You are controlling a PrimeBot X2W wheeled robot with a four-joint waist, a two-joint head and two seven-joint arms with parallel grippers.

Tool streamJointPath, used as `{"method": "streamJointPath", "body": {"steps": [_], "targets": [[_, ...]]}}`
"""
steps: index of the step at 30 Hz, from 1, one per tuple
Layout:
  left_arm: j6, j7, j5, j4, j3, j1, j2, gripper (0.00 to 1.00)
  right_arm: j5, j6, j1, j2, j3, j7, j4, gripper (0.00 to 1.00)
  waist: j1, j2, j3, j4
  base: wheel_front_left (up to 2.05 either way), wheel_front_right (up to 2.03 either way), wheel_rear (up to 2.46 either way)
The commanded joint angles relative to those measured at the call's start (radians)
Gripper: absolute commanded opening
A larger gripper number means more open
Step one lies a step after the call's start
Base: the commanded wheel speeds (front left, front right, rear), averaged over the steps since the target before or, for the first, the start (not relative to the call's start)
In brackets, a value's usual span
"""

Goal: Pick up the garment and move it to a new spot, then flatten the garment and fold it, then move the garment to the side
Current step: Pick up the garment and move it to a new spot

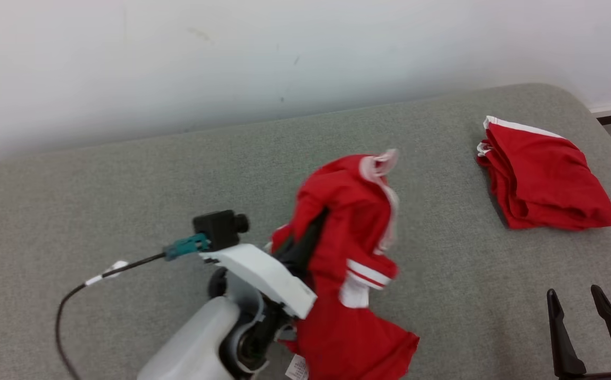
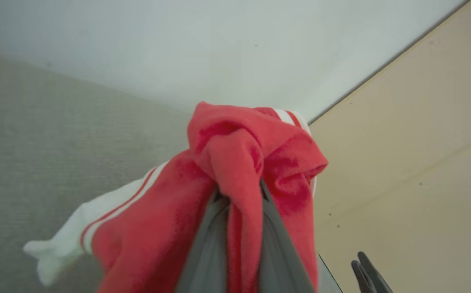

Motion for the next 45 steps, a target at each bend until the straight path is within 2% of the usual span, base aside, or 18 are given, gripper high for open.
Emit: {"method": "streamJointPath", "body": {"steps": [1, 5, 7, 9, 10, 11, 15, 19, 27, 28, 29, 33, 40, 45], "targets": [[0.004, -0.029, 0.004, 0.081, 0.019, -0.011, 0.008, 0.0, -0.001, -0.002, -0.01, 0.0, -0.001, -0.003, 0.002, 1.0, 0.0, -0.0001, 0.003, -0.003, 0.0, 0.0, 0.0], [0.028, -0.096, 0.054, 0.258, 0.041, -0.034, 0.027, 0.0, -0.004, -0.002, -0.01, 0.0, -0.004, -0.003, 0.008, 1.0, 0.0, -0.0001, 0.004, -0.002, 0.0, 0.0, 0.0], [0.018, -0.114, 0.073, 0.328, 0.034, -0.04, 0.023, 0.0, -0.002, -0.002, -0.008, -0.001, -0.005, -0.003, 0.016, 1.0, 0.0, -0.0001, 0.005, 0.005, 0.0, 0.0, 0.0], [0.006, -0.124, 0.097, 0.392, 0.017, -0.051, 0.026, 0.52, -0.002, -0.002, -0.007, -0.001, -0.003, -0.003, 0.021, 1.0, 0.0, -0.0001, 0.004, 0.012, 0.0, 0.0, 0.0], [0.001, -0.128, 0.117, 0.422, 0.005, -0.059, 0.029, 0.95, -0.002, -0.002, -0.008, -0.002, -0.002, -0.003, 0.023, 1.0, 0.0, -0.0001, 0.004, 0.016, 0.0, 0.0, 0.0], [-0.003, -0.136, 0.132, 0.449, -0.003, -0.065, 0.028, 1.0, -0.002, -0.002, -0.01, -0.003, -0.003, -0.003, 0.025, 1.0, 0.0, -0.0001, 0.003, 0.02, 0.0, 0.0, 0.0], [-0.013, -0.152, 0.182, 0.523, -0.024, -0.091, 0.016, 1.0, -0.004, -0.002, -0.013, -0.006, -0.005, -0.003, 0.032, 1.0, 0.0, -0.0001, -0.006, 0.035, 0.0, 0.0, 0.0], [-0.004, -0.166, 0.246, 0.528, -0.016, -0.095, 0.02, 1.0, -0.006, -0.002, -0.004, -0.01, -0.009, -0.003, 0.031, 1.0, 0.0, -0.0001, -0.025, 0.049, 0.0, 0.0, 0.0], [0.055, -0.164, 0.459, 0.256, 0.134, 0.078, 0.068, 1.0, -0.009, -0.002, 0.035, -0.013, -0.036, -0.003, 0.018, 1.0, 0.0, -0.0001, -0.079, 0.083, 0.0, 0.0, 0.0], [0.055, -0.164, 0.459, 0.256, 0.134, 0.078, 0.068, 1.0, -0.009, -0.002, 0.035, -0.013, -0.036, -0.003, 0.018, 1.0, 0.0, -0.0001, -0.079, 0.083, 0.0, 0.0, 0.0], [0.07, -0.164, 0.507, 0.185, 0.172, 0.142, 0.076, 1.0, -0.011, -0.002, 0.046, -0.012, -0.044, -0.003, 0.018, 1.0, 0.0, -0.0001, -0.091, 0.094, 0.0, 0.0, 0.0], [0.091, -0.164, 0.574, 0.085, 0.232, 0.24, 0.082, 1.0, -0.014, -0.002, 0.058, -0.005, -0.052, -0.003, 0.013, 1.0, 0.0, -0.0001, -0.106, 0.11, 0.0, 0.0, 0.0], [0.115, -0.165, 0.71, -0.11, 0.388, 0.471, 0.055, 1.0, -0.014, -0.002, 0.082, 0.002, -0.051, -0.003, 0.021, 1.0, 0.0, -0.0001, -0.138, 0.144, 0.0, 0.0, 0.0], [0.093, -0.165, 0.786, -0.175, 0.485, 0.601, 0.01, 1.0, -0.02, -0.002, 0.101, -0.004, -0.04, -0.003, 0.045, 1.0, 0.0, -0.0001, -0.154, 0.174, 0.0, 0.0, 0.0]]}}
